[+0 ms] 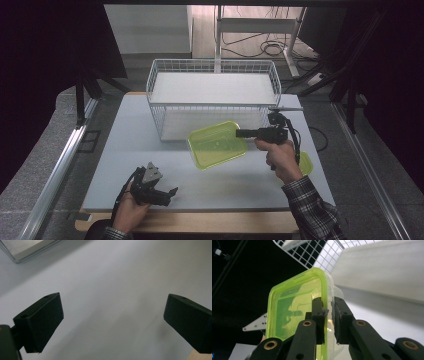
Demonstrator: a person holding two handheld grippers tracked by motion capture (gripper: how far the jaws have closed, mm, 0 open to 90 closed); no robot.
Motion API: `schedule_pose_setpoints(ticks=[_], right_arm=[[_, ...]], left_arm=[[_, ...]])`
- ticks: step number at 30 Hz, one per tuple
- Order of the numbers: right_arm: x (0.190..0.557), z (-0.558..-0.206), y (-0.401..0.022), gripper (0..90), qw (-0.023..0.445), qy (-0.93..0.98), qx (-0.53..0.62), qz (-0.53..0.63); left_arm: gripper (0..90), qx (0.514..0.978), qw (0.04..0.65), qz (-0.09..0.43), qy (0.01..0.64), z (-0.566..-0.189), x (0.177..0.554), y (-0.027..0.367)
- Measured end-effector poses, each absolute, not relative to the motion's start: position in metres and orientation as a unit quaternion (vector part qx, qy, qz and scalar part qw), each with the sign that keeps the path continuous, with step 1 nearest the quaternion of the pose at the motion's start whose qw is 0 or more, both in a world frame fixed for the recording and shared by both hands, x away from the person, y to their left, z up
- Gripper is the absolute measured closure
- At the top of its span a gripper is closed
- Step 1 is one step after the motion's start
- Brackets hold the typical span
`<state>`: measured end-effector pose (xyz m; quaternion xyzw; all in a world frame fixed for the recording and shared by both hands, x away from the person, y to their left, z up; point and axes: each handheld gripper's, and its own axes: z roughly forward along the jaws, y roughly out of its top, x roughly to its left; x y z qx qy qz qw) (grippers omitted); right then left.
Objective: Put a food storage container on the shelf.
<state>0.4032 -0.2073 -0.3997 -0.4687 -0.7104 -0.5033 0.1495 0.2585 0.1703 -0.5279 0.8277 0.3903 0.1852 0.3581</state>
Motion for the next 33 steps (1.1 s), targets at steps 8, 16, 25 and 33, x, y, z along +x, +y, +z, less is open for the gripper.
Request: schedule_pose_setpoints(ticks=[8,16,25,33], right_arm=[[0.411,-0.373,-0.206,80.2,0.142,-0.704,-0.464,-0.519],[0.42,-0.347,-0.204,80.1,0.124,-0.7,-0.463,-0.53],[0.434,-0.322,-0.197,80.1,0.095,-0.697,-0.464,-0.539],[0.449,-0.308,-0.189,80.1,0.068,-0.688,-0.476,-0.543]], left_arm=[[1.9,0.824,0.361,0.185,0.395,-0.528,0.259,0.172],[1.5,0.819,0.368,0.186,0.399,-0.527,0.259,0.173],[1.2,0.814,0.375,0.176,0.407,-0.525,0.259,0.176],[1.2,0.816,0.373,0.174,0.406,-0.526,0.259,0.176]])
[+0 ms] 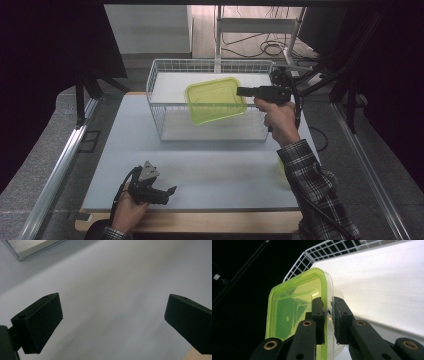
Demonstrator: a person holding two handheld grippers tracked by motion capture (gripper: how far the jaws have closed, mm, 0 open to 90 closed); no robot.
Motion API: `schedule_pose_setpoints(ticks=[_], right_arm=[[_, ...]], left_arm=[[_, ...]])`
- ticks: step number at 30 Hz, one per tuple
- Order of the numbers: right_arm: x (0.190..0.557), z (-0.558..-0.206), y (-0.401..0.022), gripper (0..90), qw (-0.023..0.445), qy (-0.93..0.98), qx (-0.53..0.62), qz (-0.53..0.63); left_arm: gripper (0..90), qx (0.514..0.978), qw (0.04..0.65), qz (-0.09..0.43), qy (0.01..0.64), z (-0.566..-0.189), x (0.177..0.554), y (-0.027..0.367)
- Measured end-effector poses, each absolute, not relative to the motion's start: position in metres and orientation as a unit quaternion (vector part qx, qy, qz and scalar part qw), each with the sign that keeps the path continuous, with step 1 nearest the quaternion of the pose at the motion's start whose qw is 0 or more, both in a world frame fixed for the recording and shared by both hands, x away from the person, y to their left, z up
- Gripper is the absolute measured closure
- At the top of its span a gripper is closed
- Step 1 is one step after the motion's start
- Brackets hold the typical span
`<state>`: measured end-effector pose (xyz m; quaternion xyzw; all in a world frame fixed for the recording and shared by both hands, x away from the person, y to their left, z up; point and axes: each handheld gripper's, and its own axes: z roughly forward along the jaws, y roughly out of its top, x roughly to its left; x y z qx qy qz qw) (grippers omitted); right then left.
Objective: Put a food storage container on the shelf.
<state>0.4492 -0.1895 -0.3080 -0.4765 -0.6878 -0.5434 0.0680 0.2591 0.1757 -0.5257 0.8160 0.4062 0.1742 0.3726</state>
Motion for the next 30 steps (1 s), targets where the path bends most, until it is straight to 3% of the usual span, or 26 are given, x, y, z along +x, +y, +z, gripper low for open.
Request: schedule_pose_setpoints(ticks=[30], right_arm=[[0.497,-0.309,-0.174,79.0,-0.023,-0.653,-0.538,-0.532]], left_arm=[[1.2,0.822,0.365,0.169,0.403,-0.527,0.26,0.175]])
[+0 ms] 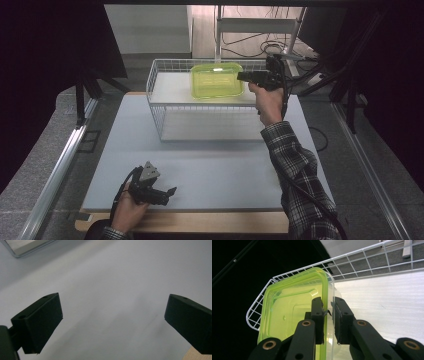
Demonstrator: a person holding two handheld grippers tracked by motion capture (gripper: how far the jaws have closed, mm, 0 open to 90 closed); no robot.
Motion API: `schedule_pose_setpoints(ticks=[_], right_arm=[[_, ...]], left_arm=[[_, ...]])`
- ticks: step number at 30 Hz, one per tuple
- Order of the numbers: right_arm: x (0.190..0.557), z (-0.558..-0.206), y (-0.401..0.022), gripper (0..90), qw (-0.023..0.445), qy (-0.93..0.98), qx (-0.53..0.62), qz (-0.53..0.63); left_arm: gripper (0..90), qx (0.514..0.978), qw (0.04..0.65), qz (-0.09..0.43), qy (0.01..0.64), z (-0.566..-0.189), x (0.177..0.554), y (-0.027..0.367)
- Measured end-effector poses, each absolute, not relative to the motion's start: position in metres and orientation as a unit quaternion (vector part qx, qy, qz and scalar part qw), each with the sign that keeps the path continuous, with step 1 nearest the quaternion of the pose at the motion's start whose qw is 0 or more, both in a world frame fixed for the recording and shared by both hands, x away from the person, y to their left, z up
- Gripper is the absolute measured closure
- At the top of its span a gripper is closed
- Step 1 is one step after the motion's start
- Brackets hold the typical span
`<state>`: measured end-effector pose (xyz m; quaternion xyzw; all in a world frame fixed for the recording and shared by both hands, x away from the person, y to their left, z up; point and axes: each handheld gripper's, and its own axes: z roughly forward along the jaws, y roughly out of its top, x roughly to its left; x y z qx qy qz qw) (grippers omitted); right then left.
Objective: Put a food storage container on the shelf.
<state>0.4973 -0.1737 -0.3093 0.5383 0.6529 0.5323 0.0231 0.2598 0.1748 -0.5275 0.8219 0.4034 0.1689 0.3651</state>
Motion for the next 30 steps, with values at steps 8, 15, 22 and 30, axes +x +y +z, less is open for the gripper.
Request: schedule_pose_setpoints(ticks=[8,15,22,30], right_arm=[[0.502,-0.309,-0.168,74.6,0.066,0.686,0.528,0.497],[0.507,-0.31,-0.165,72.1,0.073,0.696,0.524,0.486],[0.511,-0.314,-0.164,62.6,0.085,0.707,0.517,0.476],[0.508,-0.309,-0.16,55.6,0.118,0.721,0.494,0.471]], left_arm=[[1.0,0.829,0.355,0.165,0.4,-0.529,0.26,0.173],[0.9,0.83,0.354,0.163,0.4,-0.53,0.261,0.173],[0.8,0.833,0.348,0.162,0.398,-0.531,0.261,0.172],[0.7,0.829,0.354,0.165,0.399,-0.53,0.26,0.173]])
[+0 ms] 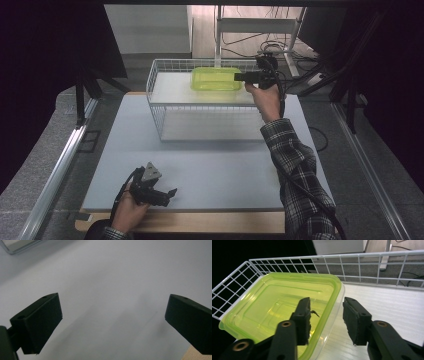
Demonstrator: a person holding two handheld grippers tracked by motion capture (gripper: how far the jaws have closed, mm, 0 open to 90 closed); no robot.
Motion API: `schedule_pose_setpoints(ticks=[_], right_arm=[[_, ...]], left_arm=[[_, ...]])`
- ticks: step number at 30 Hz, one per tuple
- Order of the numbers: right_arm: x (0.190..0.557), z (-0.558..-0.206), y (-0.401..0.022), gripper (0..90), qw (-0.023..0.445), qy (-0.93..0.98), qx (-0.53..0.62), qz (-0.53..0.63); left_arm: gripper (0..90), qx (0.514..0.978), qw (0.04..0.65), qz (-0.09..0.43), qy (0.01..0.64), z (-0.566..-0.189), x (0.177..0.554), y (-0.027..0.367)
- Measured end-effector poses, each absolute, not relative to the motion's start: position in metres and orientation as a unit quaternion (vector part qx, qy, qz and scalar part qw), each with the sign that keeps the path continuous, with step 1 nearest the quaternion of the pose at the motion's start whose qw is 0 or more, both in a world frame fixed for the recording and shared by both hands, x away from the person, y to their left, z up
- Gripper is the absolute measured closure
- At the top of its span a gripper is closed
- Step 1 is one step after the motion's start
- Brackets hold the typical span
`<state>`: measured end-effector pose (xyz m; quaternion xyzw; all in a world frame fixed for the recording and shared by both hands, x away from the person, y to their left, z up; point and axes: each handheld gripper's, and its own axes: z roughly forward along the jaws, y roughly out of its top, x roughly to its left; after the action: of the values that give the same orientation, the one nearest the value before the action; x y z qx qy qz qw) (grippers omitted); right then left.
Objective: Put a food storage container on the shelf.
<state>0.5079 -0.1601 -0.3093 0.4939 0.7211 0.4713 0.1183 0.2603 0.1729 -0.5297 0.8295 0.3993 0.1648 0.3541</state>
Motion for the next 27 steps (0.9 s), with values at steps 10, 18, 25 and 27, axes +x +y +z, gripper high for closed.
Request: schedule_pose_setpoints(ticks=[10,18,25,27], right_arm=[[0.494,-0.301,-0.167,38.5,0.099,0.732,0.465,0.489],[0.48,-0.302,-0.17,28.6,0.101,0.745,0.441,0.491],[0.468,-0.304,-0.174,22.2,0.106,0.752,0.423,0.494],[0.465,-0.305,-0.174,20.6,0.105,0.755,0.419,0.493]], left_arm=[[0.0,0.82,0.368,0.171,0.405,-0.528,0.26,0.176],[0.0,0.819,0.374,0.172,0.4,-0.528,0.26,0.176],[0.0,0.816,0.378,0.162,0.406,-0.528,0.26,0.176],[0.1,0.815,0.379,0.163,0.407,-0.527,0.26,0.177]])
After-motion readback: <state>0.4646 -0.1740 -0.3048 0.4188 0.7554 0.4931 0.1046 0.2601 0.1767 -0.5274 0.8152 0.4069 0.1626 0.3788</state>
